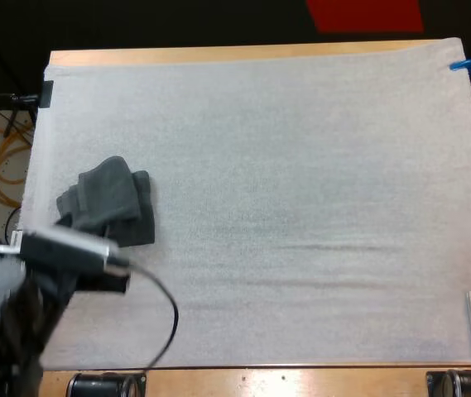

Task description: Pick towel from pile fold and stack

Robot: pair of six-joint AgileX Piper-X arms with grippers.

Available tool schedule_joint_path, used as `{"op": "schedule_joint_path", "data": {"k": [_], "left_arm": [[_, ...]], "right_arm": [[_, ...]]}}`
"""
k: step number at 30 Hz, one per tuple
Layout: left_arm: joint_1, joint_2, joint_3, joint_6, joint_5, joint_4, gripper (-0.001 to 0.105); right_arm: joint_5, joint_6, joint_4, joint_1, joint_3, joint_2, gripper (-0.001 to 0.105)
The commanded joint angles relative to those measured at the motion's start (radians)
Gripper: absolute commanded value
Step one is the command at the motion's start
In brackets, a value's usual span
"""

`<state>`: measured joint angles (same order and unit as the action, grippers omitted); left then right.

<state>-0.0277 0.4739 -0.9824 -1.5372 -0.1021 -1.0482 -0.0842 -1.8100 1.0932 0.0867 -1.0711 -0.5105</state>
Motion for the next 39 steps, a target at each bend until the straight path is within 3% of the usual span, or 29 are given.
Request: {"op": "schedule_joint_path", "data": {"k": [1,7,11,16,19,24,27,32,39], "left_arm": [[-0.005,-0.057,0.026,0.002,0.000,0.009,0.046],[-0.005,-0.281,0.138,0.002,0.000,0.012,0.046],[-0.005,-0.401,0.174,0.000,0.000,-0.041,0.046],[-0.005,-0.528,0.178,0.000,0.000,-0.232,0.046],[-0.005,-0.587,0.178,-0.009,0.000,-0.355,0.046],[0.003,-0.627,0.162,-0.039,0.005,-0.491,0.046],[0.004,-0.630,0.162,-0.043,0.017,-0.451,0.046],[0.004,-0.629,0.196,-0.043,0.017,-0.271,0.046],[0.004,-0.626,0.326,-0.060,0.017,-0.095,0.046]], "right_arm": [[0.002,-0.011,0.003,0.000,-0.002,0.060,0.081],[0.002,-0.026,0.017,0.000,-0.002,0.294,0.081],[0.002,-0.026,0.054,0.000,0.013,0.406,0.081],[0.002,-0.026,0.125,0.000,0.070,0.564,0.081],[0.005,-0.026,0.219,0.002,0.076,0.558,0.081],[-0.014,-0.028,0.217,0.002,0.132,0.568,0.081],[-0.026,-0.028,0.190,0.002,0.165,0.567,0.081],[-0.025,-0.028,0.075,0.002,0.254,0.565,0.081],[-0.025,-0.028,-0.092,0.002,0.438,0.564,0.081]]}}
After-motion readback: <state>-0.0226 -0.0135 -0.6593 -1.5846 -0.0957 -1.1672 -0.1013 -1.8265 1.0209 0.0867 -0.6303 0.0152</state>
